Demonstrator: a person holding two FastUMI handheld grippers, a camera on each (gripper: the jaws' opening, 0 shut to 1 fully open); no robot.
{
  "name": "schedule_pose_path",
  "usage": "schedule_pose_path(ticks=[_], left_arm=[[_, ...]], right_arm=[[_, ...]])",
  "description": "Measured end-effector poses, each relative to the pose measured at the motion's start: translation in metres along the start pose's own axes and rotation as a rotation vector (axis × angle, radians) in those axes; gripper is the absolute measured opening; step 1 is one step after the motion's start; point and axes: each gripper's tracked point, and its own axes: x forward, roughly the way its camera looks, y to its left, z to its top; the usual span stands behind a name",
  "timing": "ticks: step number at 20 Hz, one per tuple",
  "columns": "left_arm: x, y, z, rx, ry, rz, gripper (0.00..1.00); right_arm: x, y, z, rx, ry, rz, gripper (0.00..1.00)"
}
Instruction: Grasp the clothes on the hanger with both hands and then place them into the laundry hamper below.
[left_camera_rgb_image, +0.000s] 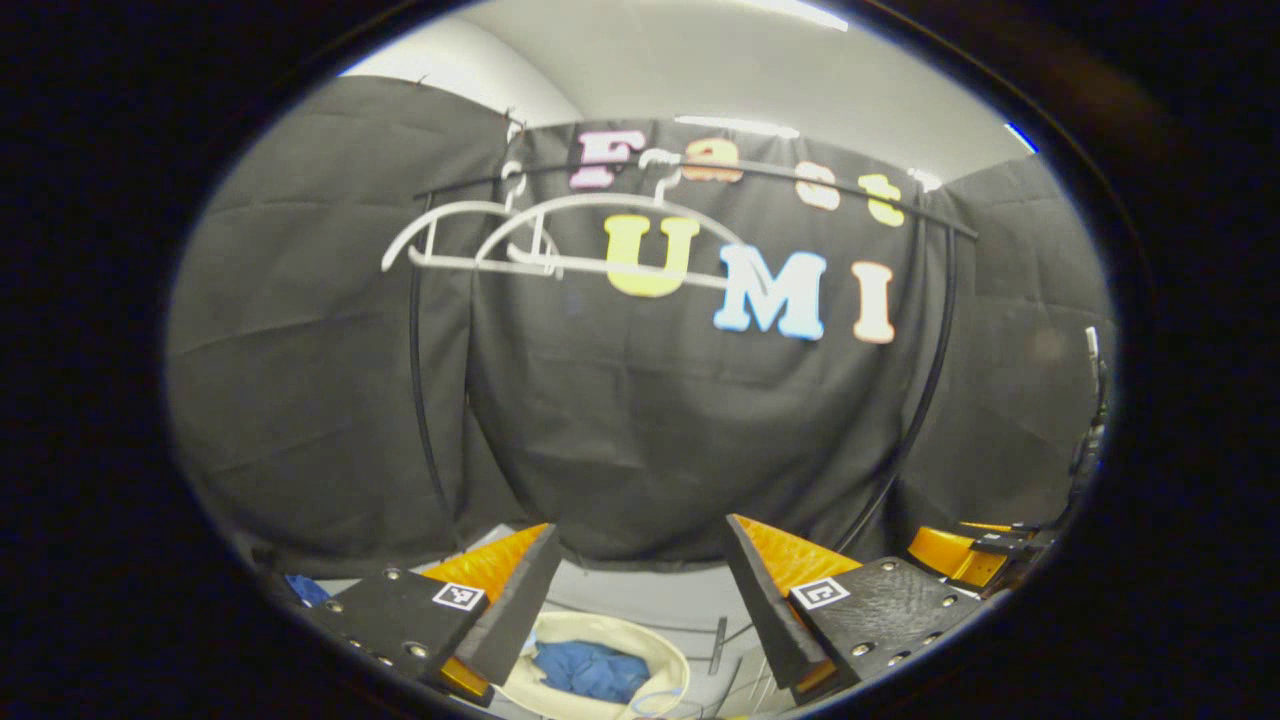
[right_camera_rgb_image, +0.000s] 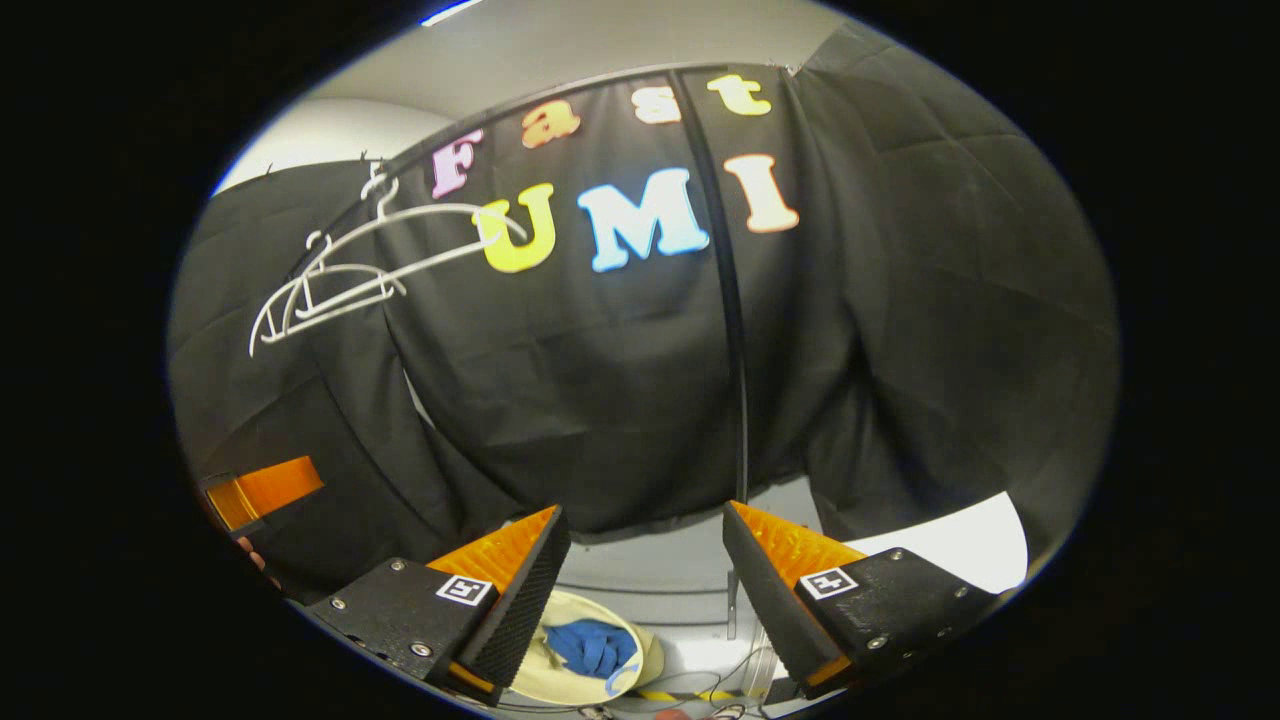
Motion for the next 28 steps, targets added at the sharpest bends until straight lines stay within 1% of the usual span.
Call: schedule_pose_path(ticks=[1,2,3,4,6,7,9,12,14,15,16,17,18,22,23,24,26,27,28], left_arm=[[-0.007,-0.012,0.02,-0.023,-0.04,-0.012,0.94],[-0.024,-0.023,0.04,-0.04,-0.083,-0.024,0.94],[-0.035,-0.027,0.058,-0.044,-0.121,-0.027,0.94],[-0.044,-0.03,0.071,-0.037,-0.155,-0.026,0.93],[-0.06,-0.033,0.096,-0.017,-0.215,-0.033,0.93],[-0.066,-0.033,0.108,-0.011,-0.239,-0.036,0.93],[-0.073,-0.028,0.126,-0.012,-0.274,-0.044,0.93],[-0.081,-0.015,0.145,-0.028,-0.302,-0.064,0.93],[-0.082,-0.001,0.149,-0.029,-0.299,-0.071,0.93],[-0.082,0.009,0.149,-0.028,-0.295,-0.073,0.93],[-0.082,0.02,0.151,-0.028,-0.295,-0.068,0.93],[-0.079,0.031,0.153,-0.026,-0.294,-0.065,0.93],[-0.077,0.041,0.155,-0.021,-0.289,-0.063,0.94],[-0.072,0.076,0.163,0.025,-0.306,-0.066,0.94],[-0.07,0.082,0.163,0.026,-0.31,-0.068,0.94],[-0.068,0.088,0.163,0.023,-0.308,-0.075,0.93],[-0.065,0.095,0.164,0.018,-0.317,-0.094,0.93],[-0.062,0.101,0.163,0.019,-0.323,-0.097,0.93],[-0.059,0.105,0.162,0.02,-0.325,-0.098,0.93]], right_arm=[[-0.005,-0.005,0.021,0.005,-0.045,0.005,0.96],[-0.01,-0.01,0.041,0.009,-0.088,0.009,0.92],[-0.015,-0.014,0.059,0.008,-0.135,0.001,0.92],[-0.021,-0.021,0.077,0.002,-0.184,-0.012,0.95],[-0.031,-0.031,0.106,-0.021,-0.269,-0.045,0.95],[-0.036,-0.033,0.117,-0.032,-0.299,-0.057,0.95],[-0.047,-0.035,0.132,-0.057,-0.332,-0.064,0.91],[-0.068,-0.041,0.158,-0.092,-0.389,-0.107,0.91],[-0.084,-0.042,0.173,-0.108,-0.438,-0.136,0.91],[-0.091,-0.043,0.177,-0.117,-0.456,-0.153,0.95],[-0.096,-0.044,0.179,-0.122,-0.465,-0.17,0.91],[-0.101,-0.045,0.18,-0.127,-0.471,-0.19,0.91],[-0.107,-0.047,0.179,-0.131,-0.474,-0.211,0.95],[-0.122,-0.048,0.172,-0.139,-0.476,-0.292,0.95],[-0.125,-0.045,0.169,-0.134,-0.469,-0.306,0.95],[-0.127,-0.04,0.165,-0.127,-0.459,-0.309,0.91],[-0.134,-0.033,0.161,-0.122,-0.468,-0.325,0.91],[-0.136,-0.031,0.16,-0.125,-0.474,-0.336,0.95],[-0.137,-0.027,0.157,-0.129,-0.475,-0.342,0.95]])
